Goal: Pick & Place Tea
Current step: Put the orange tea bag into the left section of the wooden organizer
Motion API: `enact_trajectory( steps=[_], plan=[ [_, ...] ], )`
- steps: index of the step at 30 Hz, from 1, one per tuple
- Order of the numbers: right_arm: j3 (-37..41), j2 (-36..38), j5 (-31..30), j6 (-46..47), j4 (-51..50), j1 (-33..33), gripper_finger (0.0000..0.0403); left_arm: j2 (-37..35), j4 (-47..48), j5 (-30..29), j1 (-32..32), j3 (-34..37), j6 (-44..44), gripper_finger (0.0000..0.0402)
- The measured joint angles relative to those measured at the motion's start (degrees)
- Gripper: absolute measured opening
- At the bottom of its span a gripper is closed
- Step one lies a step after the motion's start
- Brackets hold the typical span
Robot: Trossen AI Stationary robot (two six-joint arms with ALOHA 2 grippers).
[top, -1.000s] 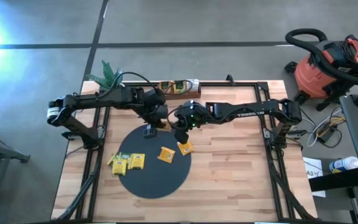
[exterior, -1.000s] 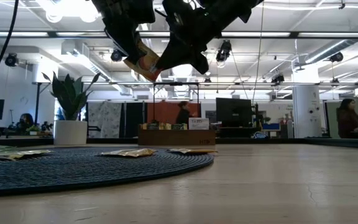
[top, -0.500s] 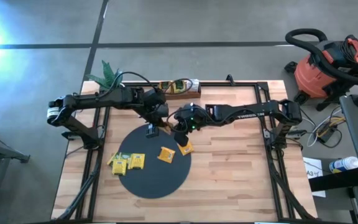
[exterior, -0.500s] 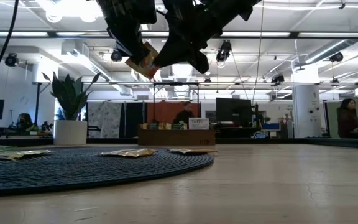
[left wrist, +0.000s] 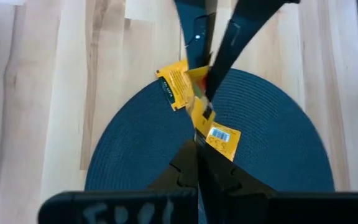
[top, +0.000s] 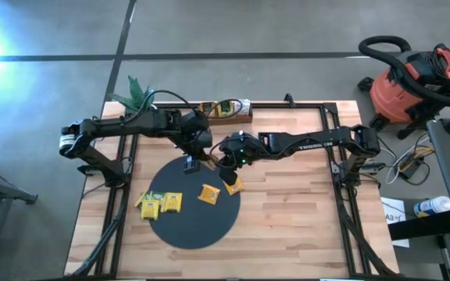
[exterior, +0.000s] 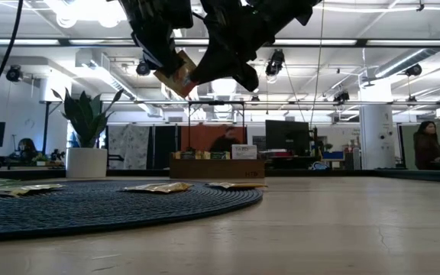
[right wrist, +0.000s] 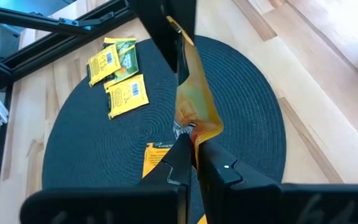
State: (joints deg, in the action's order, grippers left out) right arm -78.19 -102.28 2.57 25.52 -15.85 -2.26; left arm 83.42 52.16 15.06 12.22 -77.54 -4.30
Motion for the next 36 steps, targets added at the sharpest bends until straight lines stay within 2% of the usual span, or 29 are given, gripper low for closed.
enact_trajectory(
  steps=[36],
  plan=[
    [1.1,0.0,-0.4,1.3,0.2,0.0,0.0013,-0.1,-1.1,0.3,0.0,0.0,2.1,0.0]
  ],
)
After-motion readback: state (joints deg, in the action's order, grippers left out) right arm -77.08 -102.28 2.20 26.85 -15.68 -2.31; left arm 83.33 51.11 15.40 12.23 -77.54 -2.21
